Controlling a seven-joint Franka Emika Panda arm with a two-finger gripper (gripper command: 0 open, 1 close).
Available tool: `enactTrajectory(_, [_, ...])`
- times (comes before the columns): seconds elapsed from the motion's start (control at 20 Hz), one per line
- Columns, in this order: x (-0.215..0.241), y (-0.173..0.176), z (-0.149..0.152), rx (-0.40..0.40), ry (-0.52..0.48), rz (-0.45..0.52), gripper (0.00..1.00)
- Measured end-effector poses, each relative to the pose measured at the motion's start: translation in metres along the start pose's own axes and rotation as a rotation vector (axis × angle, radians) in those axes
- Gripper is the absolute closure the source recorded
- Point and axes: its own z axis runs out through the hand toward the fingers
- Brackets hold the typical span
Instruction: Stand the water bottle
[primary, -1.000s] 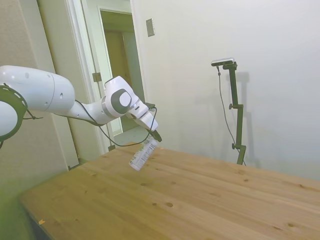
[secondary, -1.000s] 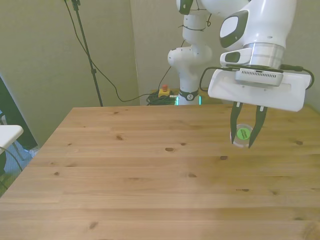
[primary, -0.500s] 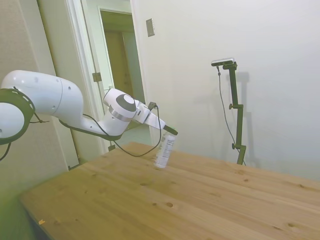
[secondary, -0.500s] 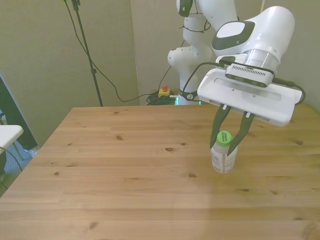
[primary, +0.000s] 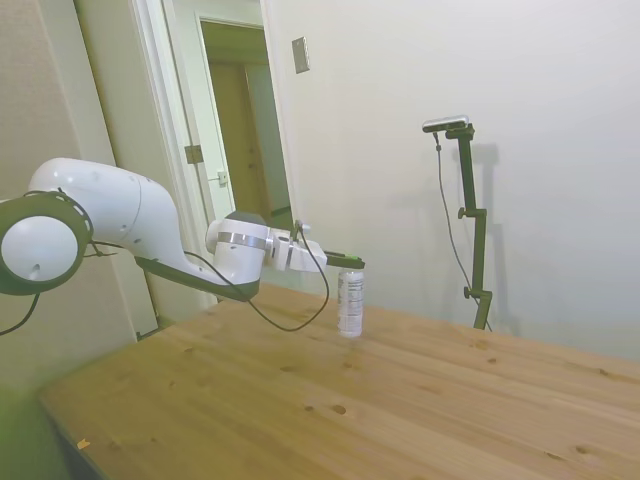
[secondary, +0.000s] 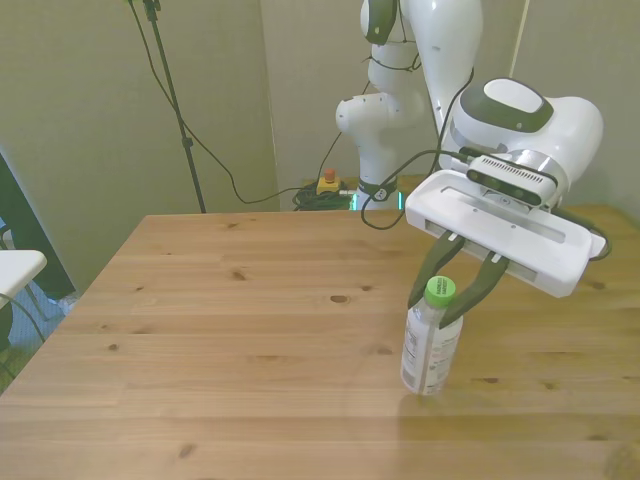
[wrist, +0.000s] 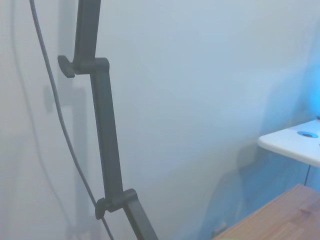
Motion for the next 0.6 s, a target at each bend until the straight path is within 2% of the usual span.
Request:
enactTrajectory(0.55, [-0.017, 0.011, 0.017, -0.002, 0.022, -0.005, 1.00])
enactTrajectory(0.6, [-0.018, 0.011, 0.018, -0.002, 0.021, -0.005, 0.00])
